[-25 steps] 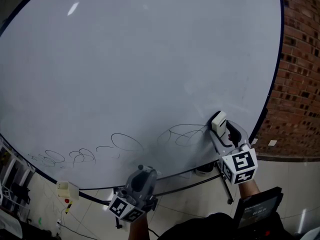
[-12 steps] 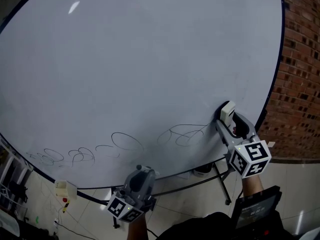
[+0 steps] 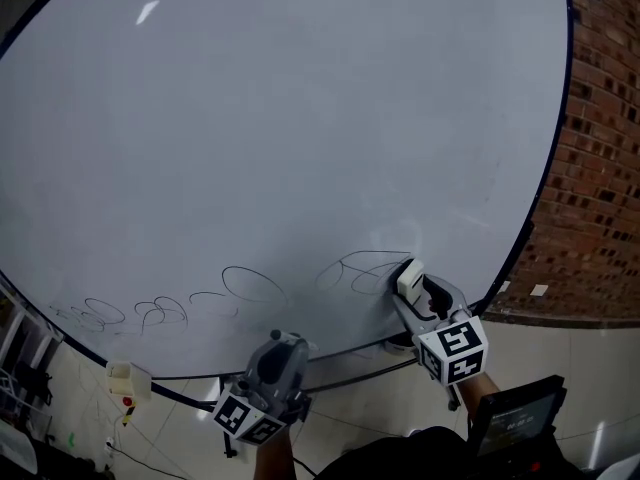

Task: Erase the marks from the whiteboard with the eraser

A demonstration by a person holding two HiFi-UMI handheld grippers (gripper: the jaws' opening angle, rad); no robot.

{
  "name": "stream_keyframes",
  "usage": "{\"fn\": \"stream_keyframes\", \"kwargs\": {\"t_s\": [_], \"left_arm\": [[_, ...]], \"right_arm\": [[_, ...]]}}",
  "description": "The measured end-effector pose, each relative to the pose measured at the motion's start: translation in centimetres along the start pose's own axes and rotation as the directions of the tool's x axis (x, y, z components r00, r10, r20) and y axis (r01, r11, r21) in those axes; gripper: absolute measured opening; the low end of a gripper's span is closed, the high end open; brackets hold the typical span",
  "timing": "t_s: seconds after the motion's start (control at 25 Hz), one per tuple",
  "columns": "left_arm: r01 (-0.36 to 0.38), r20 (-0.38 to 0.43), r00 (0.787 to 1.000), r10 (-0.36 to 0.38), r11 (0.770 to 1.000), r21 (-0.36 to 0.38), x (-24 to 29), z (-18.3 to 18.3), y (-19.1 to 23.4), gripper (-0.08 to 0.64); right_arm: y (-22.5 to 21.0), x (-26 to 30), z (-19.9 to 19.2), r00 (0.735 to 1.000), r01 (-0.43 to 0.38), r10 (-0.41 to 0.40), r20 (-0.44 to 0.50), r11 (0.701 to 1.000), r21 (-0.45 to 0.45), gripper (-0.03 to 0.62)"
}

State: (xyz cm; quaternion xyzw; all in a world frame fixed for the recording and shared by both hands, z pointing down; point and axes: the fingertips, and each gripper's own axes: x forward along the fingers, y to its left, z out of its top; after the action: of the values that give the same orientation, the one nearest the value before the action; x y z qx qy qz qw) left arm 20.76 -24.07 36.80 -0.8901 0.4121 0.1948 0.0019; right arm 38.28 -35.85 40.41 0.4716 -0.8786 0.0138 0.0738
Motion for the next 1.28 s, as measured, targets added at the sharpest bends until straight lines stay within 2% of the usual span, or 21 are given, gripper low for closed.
{"fn": "stream_keyframes", "kwargs": {"t_s": [0.08, 0.16, 0.28, 0.4, 0.52, 0.6, 0.76, 0.88, 1.0, 1.12, 1.28], "left_arm": [[0.002, 0.0, 1.0, -0.002, 1.0, -0.001, 0.1, -0.1, -0.1, 0.058], [0.005, 0.001, 1.0, -0.005, 1.0, -0.001, 0.2, -0.1, -0.2, 0.058], [0.006, 0.006, 1.0, -0.006, 1.0, 0.0, 0.1, 0.1, -0.3, 0.058], [0.002, 0.01, 1.0, -0.002, 1.0, 0.001, 0.1, 0.2, -0.3, 0.058], [-0.007, 0.014, 1.0, 0.007, 1.0, 0.004, -0.1, 0.3, -0.1, 0.058], [-0.014, 0.014, 1.0, 0.014, 1.0, 0.005, -0.3, 0.3, 0.0, 0.058], [-0.027, 0.009, 1.0, 0.027, 1.0, 0.004, -0.6, 0.2, 0.4, 0.058], [-0.028, 0.006, 1.0, 0.028, 1.0, 0.005, -0.7, 0.2, 0.6, 0.058], [-0.025, 0.005, 1.0, 0.025, 1.0, 0.005, -0.7, 0.3, 0.7, 0.058], [-0.018, 0.008, 1.0, 0.018, 1.0, 0.007, -0.7, 0.4, 0.6, 0.058], [-0.016, 0.022, 1.0, 0.016, 1.0, 0.012, -0.8, 0.9, 0.6, 0.058]], "right_arm": [[0.1, 0.0, -0.8, 1.0, -0.012, 0.013, -0.022, 1.0, 0.01, 0.239], [-0.5, -0.4, -0.1, 1.0, -0.001, 0.001, -0.009, 1.0, 0.015, 0.239], [-2.9, -1.7, 4.0, 0.994, 0.049, -0.052, 0.092, 0.998, 0.04, 0.239], [-5.0, -3.3, 9.4, 0.976, 0.077, -0.085, 0.203, 0.996, 0.044, 0.239], [-4.9, -3.5, 11.5, 0.968, 0.092, -0.09, 0.235, 0.996, 0.003, 0.239], [-3.7, -2.8, 10.1, 0.975, 0.08, -0.075, 0.207, 0.997, -0.019, 0.239], [0.0, -0.5, 3.3, 0.997, -0.013, 0.012, 0.077, 1.0, 0.007, 0.239], [1.5, 0.6, -1.7, 0.998, -0.053, 0.054, -0.018, 0.998, 0.042, 0.239], [1.7, 0.7, -3.1, 0.996, -0.066, 0.069, -0.053, 0.996, 0.06, 0.239], [0.4, -0.2, -0.3, 0.999, -0.044, 0.043, 0.009, 0.997, 0.07, 0.239], [-1.8, -2.2, 8.6, 0.983, -0.03, 0.014, 0.183, 0.996, 0.084, 0.239]]}}
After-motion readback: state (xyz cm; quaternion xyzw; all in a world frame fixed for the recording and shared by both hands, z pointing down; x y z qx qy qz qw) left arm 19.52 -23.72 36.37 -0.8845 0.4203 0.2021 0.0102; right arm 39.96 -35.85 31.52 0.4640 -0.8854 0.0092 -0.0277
